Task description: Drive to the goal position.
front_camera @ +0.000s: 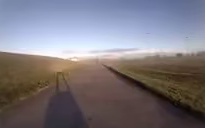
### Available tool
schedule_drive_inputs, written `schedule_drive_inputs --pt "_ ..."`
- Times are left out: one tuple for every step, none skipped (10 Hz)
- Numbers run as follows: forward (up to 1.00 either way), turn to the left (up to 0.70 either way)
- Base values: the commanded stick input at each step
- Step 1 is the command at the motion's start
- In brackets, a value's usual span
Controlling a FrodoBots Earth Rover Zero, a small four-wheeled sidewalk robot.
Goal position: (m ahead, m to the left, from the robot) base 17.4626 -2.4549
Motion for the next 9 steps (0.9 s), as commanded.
schedule_drive_inputs --pt "0.7 0.0" --pt "0.7 0.0" --pt "0.7 0.0" --pt "0.7 0.0" --pt "0.7 0.0" --pt "0.7 0.0" --pt "0.7 0.0" --pt "0.7 0.0" --pt "0.7 0.0"
